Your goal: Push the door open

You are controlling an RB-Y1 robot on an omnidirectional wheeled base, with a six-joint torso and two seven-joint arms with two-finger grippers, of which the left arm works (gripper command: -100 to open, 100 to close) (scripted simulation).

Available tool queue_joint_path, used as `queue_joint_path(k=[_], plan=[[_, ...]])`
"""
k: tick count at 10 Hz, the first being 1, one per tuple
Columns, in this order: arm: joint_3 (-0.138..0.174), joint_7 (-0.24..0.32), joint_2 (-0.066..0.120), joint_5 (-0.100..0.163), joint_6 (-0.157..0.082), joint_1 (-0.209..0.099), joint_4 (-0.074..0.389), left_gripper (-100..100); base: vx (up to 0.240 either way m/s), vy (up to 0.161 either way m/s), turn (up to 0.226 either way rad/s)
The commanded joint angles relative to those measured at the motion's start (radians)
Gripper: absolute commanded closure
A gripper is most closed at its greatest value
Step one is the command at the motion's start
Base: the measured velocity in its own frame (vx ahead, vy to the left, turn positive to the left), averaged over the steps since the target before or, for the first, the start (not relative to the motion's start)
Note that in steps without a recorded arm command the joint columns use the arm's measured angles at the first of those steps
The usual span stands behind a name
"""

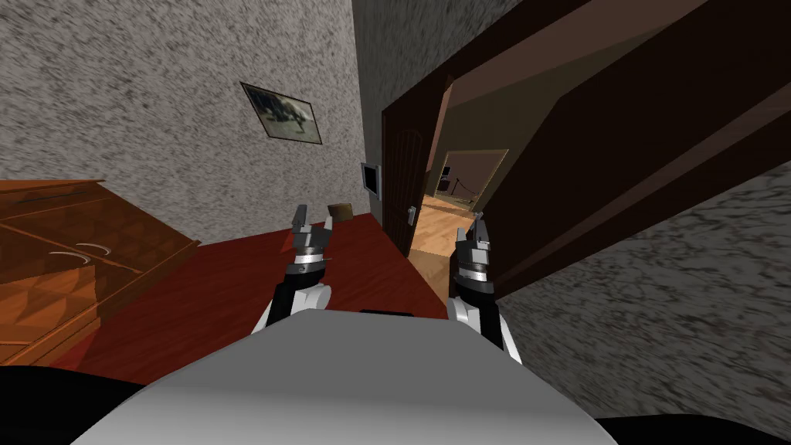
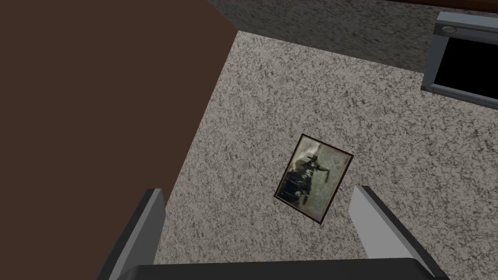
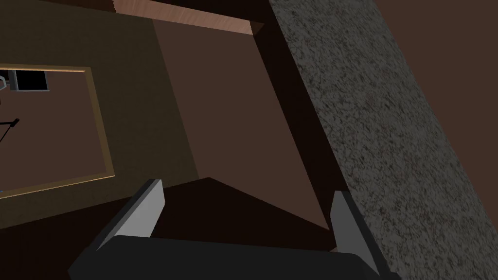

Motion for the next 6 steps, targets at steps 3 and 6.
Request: queue_joint_path(k=[3,6], plan=[[-0.022,-0.010,0.019,0.011,0.001,-0.044,0.076,-100,0.124,0.026,-0.085],[-0.047,-0.021,0.036,0.024,0.003,-0.093,0.162,-100,0.137,0.064,-0.097]])
